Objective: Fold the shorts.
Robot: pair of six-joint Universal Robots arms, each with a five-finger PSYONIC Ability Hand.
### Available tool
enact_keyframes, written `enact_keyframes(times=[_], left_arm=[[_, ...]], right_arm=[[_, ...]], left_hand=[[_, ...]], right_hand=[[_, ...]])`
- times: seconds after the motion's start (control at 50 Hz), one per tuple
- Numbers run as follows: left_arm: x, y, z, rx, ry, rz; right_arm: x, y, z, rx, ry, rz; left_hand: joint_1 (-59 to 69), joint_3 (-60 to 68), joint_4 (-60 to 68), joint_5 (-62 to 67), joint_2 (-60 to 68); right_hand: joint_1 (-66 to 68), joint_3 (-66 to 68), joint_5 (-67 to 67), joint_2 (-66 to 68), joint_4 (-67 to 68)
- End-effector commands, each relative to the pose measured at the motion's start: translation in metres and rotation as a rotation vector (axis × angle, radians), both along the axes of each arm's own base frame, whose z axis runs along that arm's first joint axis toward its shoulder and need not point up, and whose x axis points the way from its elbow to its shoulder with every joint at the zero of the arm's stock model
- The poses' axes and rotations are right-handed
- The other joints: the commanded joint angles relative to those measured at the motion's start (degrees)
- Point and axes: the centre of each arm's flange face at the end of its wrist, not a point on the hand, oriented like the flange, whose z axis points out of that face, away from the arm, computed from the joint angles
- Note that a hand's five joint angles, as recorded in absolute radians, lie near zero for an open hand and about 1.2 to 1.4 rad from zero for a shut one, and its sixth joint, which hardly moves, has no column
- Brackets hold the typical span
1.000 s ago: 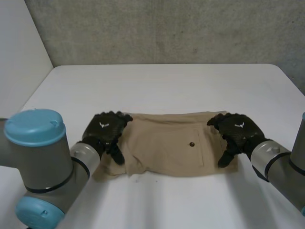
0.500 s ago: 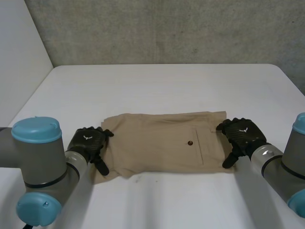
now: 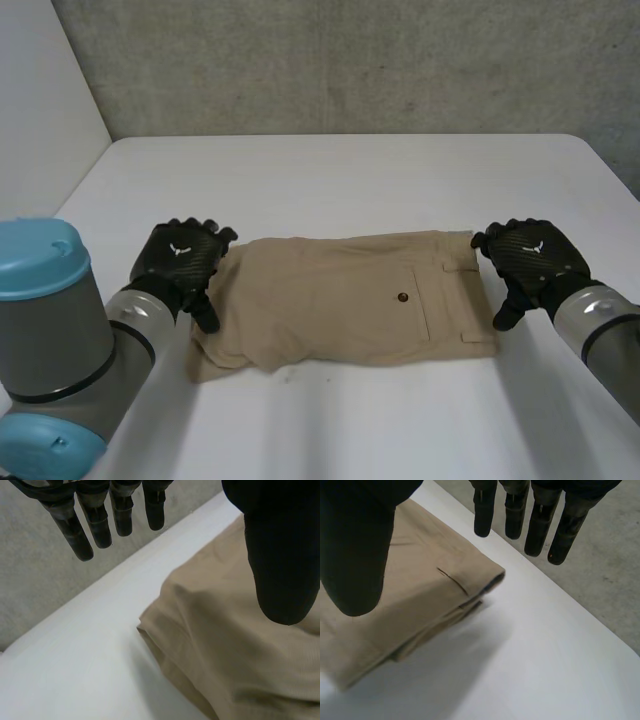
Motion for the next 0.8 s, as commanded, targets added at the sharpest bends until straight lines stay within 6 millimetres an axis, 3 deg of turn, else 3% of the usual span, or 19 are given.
enact_keyframes(times=[0.02, 0.2, 0.62, 0.66, 0.72, 0.8], left_arm=[[0.004, 0.006, 0.001, 0.005, 0.003, 0.004], [0.006, 0.009, -0.006, 0.030, -0.001, 0.010], [0.008, 0.013, -0.010, 0.055, 0.012, 0.016], [0.008, 0.013, -0.010, 0.055, 0.012, 0.016], [0.008, 0.013, -0.010, 0.054, 0.013, 0.016], [0.008, 0.014, -0.009, 0.052, 0.013, 0.015]], right_arm=[[0.001, 0.028, -0.014, 0.098, -0.009, 0.072], [-0.004, 0.029, -0.031, 0.164, -0.023, 0.089], [-0.004, -0.002, -0.059, 0.158, -0.010, 0.071], [-0.004, -0.002, -0.060, 0.157, -0.008, 0.073], [-0.003, -0.003, -0.060, 0.157, -0.008, 0.075], [-0.008, -0.007, -0.055, 0.132, -0.019, 0.038]], left_hand=[[-0.49, -1.88, -1.41, -1.19, -1.22], [-0.99, -2.39, -1.91, -1.69, -1.73], [-0.99, -2.39, -1.91, -1.69, -1.73], [-0.99, -2.39, -1.91, -1.69, -1.73], [-0.99, -2.39, -1.91, -1.69, -1.73], [-0.99, -2.39, -1.91, -1.69, -1.73]], right_hand=[[10.48, 7.65, 7.97, 7.56, 7.66], [20.24, 17.41, 17.73, 17.32, 17.42], [32.68, 29.85, 30.17, 29.76, 29.86], [37.37, 34.54, 34.87, 34.45, 34.55], [61.86, 59.03, 59.36, 58.94, 59.04], [64.09, 61.25, 61.58, 61.17, 61.27]])
